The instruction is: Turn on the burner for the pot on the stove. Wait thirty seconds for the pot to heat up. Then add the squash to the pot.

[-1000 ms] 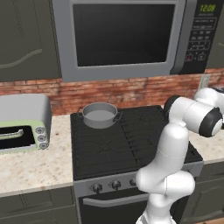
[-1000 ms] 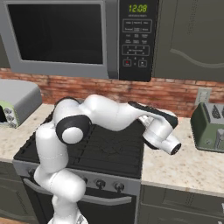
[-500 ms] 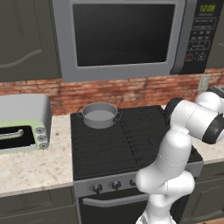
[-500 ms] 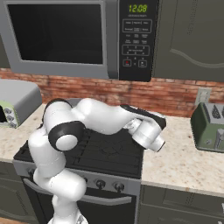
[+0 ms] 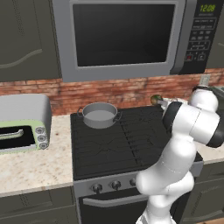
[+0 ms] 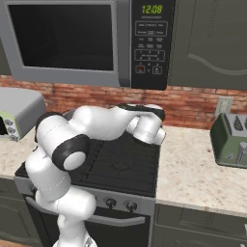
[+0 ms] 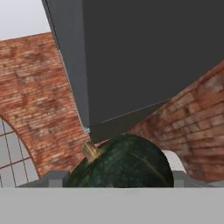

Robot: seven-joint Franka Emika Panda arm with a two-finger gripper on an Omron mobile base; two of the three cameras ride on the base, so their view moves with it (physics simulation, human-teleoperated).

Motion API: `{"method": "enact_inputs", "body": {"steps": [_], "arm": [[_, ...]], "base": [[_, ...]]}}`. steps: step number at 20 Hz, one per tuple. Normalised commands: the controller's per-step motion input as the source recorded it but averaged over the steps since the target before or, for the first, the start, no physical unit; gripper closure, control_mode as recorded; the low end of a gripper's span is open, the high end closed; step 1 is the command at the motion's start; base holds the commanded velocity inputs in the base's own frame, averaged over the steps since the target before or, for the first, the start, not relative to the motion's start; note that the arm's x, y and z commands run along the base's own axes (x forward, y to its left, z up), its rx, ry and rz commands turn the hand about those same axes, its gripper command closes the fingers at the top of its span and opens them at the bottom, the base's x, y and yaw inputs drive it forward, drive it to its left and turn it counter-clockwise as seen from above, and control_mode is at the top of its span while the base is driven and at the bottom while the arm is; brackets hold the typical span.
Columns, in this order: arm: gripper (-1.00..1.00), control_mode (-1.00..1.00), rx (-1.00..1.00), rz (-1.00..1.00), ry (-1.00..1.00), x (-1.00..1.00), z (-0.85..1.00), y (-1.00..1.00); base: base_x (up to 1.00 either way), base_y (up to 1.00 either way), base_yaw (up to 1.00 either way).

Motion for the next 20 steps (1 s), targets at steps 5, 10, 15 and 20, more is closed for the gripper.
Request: {"method": "enact_inputs", "body": {"steps": [5,10,15,20], "arm": [[1.00,-1.00,-0.08,0.18,-0.15,0.00,-0.02,0.75],[1.00,-1.00,-0.01,0.15,-0.14,0.03,-0.04,0.60],[1.00,-1.00,-0.02,0.09,-0.14,0.23,-0.01,0.53],[1.00,-1.00,-0.04,0.00,-0.02,0.48,-0.34,0.19]], "base": [[0.00,0.00,0.00],[0.00,0.00,0.00],[0.00,0.00,0.00],[0.00,0.00,0.00]]}}
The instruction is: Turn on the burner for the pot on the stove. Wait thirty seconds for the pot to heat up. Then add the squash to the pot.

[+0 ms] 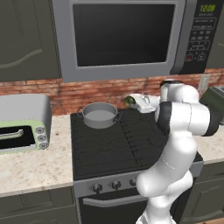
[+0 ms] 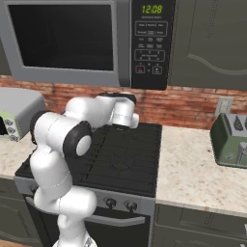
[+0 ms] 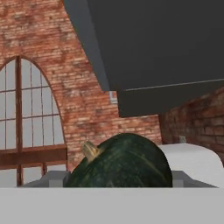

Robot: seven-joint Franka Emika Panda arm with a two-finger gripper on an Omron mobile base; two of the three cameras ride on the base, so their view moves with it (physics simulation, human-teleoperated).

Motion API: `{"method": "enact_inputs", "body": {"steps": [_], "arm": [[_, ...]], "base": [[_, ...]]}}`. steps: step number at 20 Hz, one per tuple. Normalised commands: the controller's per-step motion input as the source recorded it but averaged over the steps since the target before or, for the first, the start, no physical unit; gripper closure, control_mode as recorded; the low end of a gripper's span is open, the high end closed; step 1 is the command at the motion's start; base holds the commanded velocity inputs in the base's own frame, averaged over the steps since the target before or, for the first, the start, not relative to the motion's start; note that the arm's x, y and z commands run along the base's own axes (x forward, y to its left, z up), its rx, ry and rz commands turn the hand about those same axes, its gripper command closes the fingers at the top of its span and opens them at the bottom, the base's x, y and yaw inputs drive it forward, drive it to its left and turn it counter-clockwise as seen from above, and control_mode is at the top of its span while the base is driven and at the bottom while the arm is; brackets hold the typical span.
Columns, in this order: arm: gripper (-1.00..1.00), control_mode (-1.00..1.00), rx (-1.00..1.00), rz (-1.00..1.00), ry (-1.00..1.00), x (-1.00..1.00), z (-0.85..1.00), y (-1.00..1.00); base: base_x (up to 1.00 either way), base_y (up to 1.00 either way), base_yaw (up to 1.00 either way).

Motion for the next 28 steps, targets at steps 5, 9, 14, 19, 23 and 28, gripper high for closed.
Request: {"method": "enact_inputs", "body": {"steps": [5,9,14,19,23,28], "arm": [[1.00,-1.00,0.00,0.00,0.00,0.56,-0.47,0.05],[1.00,-1.00,0.00,0.00,-0.01,0.62,-0.26,0.06],[1.00,-1.00,0.00,0.00,-0.05,0.81,-0.16,0.14],[1.00,-1.00,0.00,0.00,-0.04,0.93,-0.08,0.28],[1.00,-1.00,0.00,0.00,0.00,0.73,-0.45,0.14],[1.00,-1.00,0.00,0.00,0.00,0.67,-0.39,0.11]], "base": [[0.00,0.00,0.00],[0.00,0.00,0.00],[0.00,0.00,0.00],[0.00,0.00,0.00],[0.00,0.00,0.00],[0.00,0.00,0.00]]}}
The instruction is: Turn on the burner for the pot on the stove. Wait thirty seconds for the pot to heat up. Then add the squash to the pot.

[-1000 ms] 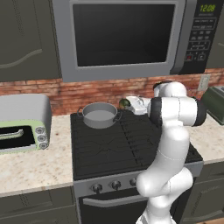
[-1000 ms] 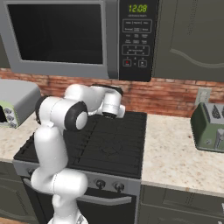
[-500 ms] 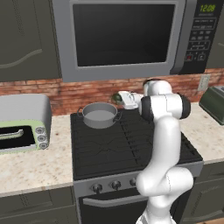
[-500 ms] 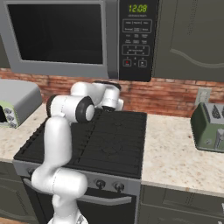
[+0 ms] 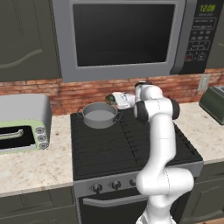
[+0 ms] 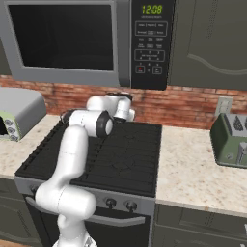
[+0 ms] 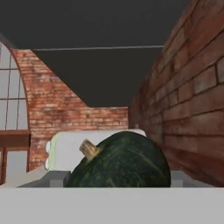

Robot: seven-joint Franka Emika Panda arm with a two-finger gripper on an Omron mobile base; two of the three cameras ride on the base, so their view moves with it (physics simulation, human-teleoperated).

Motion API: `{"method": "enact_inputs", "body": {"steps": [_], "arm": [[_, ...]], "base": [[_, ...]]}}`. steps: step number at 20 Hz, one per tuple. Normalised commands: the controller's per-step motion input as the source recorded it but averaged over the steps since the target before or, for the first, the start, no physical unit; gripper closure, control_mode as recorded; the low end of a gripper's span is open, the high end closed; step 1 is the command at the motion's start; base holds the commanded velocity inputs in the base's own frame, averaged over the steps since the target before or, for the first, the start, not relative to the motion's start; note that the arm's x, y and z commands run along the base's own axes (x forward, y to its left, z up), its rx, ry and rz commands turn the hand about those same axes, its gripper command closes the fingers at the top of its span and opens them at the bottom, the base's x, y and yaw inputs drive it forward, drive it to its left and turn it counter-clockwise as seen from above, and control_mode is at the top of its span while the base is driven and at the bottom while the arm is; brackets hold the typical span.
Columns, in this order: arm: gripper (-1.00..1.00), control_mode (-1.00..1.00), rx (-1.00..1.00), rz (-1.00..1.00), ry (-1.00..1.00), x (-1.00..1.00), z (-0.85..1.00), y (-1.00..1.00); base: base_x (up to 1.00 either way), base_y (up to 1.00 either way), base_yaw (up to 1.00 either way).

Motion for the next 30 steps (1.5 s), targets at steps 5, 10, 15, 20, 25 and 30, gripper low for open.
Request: {"method": "enact_inputs", "body": {"steps": [5,10,15,20,25,30], "arm": [[1.00,-1.00,0.00,0.00,0.00,0.62,-0.05,0.02],[1.00,-1.00,-0.02,0.00,0.04,0.56,0.00,0.14],[1.00,-1.00,-0.06,-0.01,0.18,0.42,0.00,0.17],[1.00,-1.00,-0.14,0.00,0.15,0.23,0.00,0.15],[1.00,-1.00,-0.32,-0.01,0.00,0.00,0.00,0.28],[1.00,-1.00,-0.36,-0.09,-0.05,0.00,0.01,0.48]], "base": [[0.00,0.00,0.00],[0.00,0.00,0.00],[0.00,0.00,0.00],[0.00,0.00,0.00],[0.00,0.00,0.00],[0.00,0.00,0.00]]}}
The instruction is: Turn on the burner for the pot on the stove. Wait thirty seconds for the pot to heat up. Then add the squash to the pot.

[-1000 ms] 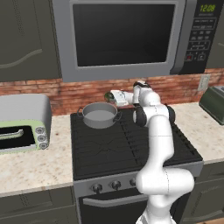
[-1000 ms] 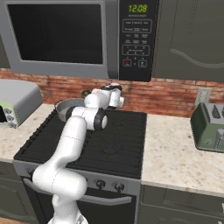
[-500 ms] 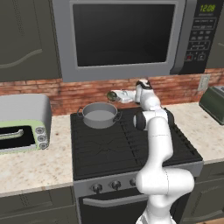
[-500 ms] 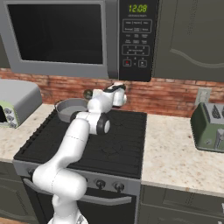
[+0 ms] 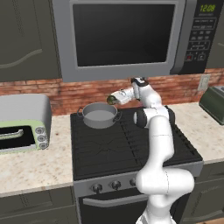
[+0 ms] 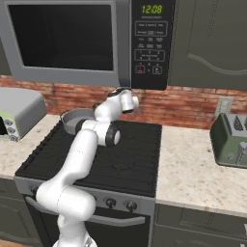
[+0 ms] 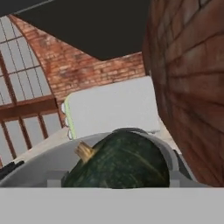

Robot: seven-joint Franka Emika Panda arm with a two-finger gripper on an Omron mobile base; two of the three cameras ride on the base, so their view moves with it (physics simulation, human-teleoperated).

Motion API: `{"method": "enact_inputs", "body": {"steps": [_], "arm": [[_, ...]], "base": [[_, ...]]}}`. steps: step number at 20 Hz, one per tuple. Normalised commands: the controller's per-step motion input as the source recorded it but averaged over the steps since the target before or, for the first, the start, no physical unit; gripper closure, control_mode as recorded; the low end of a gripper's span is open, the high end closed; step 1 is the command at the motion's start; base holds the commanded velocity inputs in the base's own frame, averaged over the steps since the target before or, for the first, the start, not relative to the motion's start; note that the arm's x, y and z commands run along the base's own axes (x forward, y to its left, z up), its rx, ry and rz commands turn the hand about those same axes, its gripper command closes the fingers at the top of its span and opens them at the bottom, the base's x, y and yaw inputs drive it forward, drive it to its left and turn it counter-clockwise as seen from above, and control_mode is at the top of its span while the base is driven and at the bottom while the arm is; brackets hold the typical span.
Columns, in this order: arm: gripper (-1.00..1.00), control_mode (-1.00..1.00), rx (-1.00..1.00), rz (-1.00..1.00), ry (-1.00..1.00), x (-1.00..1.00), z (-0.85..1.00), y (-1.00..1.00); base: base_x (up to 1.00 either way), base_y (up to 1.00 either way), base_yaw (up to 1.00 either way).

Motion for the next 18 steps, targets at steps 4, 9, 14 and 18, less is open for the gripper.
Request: {"method": "enact_inputs", "body": {"steps": [4,9,14,18], "arm": [[1.00,-1.00,-0.37,-0.16,-0.12,0.00,0.11,0.54],[1.00,-1.00,-0.32,-0.16,-0.14,0.04,0.19,0.61],[1.00,-1.00,-0.21,-0.16,-0.13,0.04,0.03,0.42],[1.00,-1.00,-0.11,-0.14,-0.06,0.00,-0.10,0.08]], "base": [[0.00,0.00,0.00],[0.00,0.00,0.00],[0.00,0.00,0.00],[0.00,0.00,0.00]]}}
